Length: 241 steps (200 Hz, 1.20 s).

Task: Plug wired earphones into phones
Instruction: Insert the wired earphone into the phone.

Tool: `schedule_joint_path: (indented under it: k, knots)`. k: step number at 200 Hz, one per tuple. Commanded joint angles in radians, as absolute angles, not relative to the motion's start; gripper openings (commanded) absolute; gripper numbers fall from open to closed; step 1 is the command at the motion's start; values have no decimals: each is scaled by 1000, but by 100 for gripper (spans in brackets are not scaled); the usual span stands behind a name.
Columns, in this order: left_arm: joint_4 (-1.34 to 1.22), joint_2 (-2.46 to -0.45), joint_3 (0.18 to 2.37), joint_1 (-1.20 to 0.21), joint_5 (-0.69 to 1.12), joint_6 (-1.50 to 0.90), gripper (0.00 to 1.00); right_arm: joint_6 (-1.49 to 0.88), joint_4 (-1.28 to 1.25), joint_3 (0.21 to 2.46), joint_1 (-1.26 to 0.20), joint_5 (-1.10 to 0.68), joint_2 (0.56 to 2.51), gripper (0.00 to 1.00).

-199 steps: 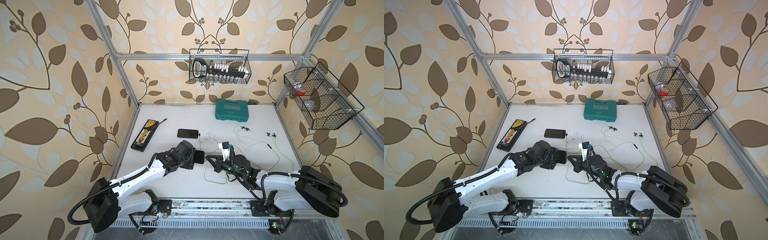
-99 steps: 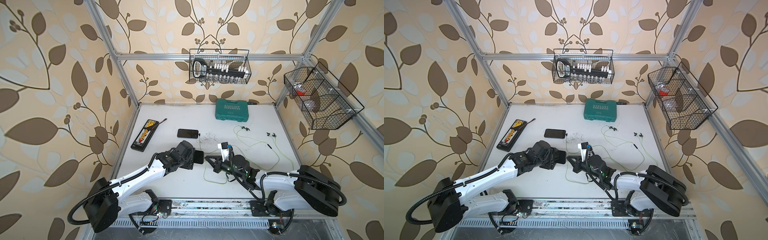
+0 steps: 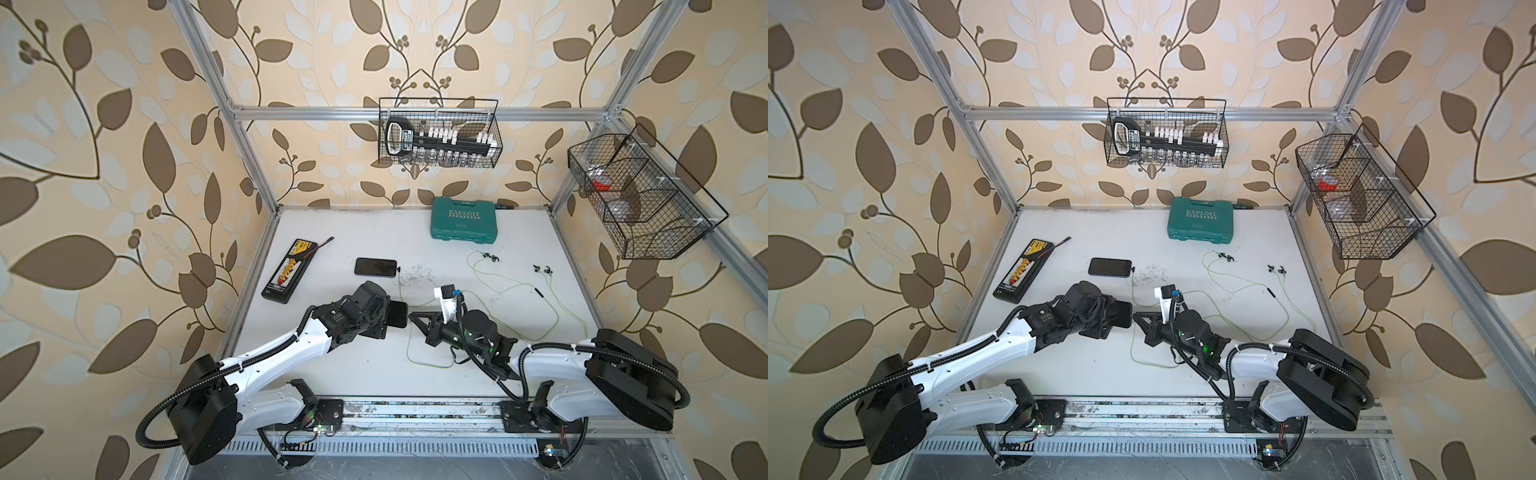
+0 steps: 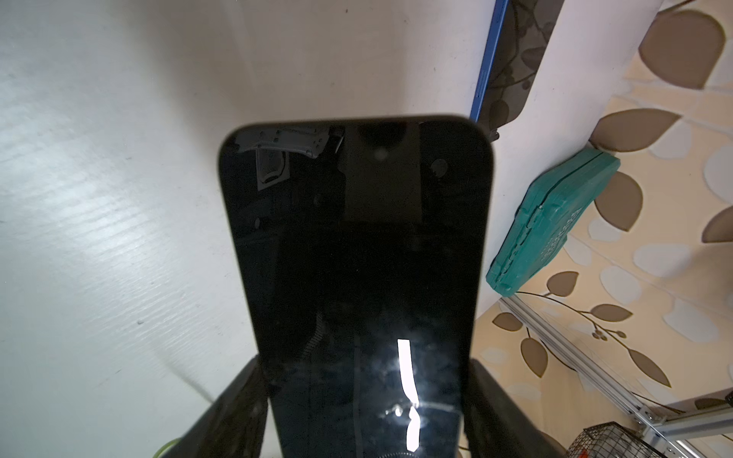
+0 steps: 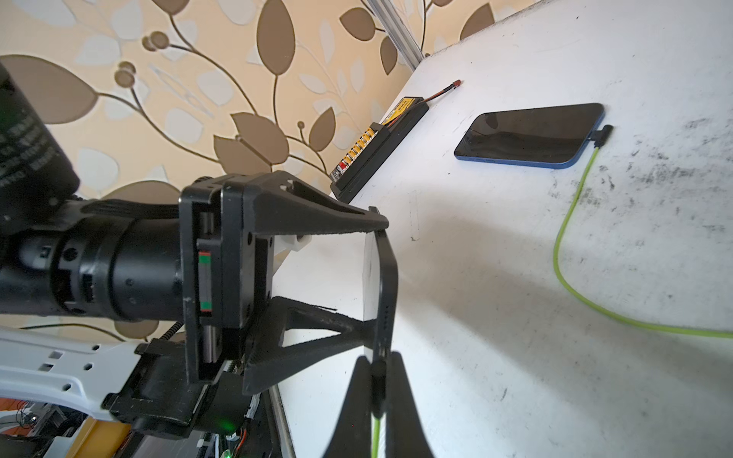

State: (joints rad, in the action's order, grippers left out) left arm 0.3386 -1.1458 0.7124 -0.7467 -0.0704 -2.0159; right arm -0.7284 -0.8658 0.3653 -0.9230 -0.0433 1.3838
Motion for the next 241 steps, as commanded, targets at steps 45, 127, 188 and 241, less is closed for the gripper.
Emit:
schedule_joint_path:
  k: [45,127,188,241]
  knots:
    - [202,-1143,776,-774,-4,-2037,64,-712,-867,402,-941,-35,1405,0]
    - [186,-1157,782,-801,1,-2046,64,-707,-867,403,-941,-28,1408,0]
    - [165,-1170,801,-847,-8,-2063,64,-707,-848,416,-941,-4,1429,0]
    - [338,-1094,769,-845,-192,-2088,65,-674,-808,392,-942,48,1367,18]
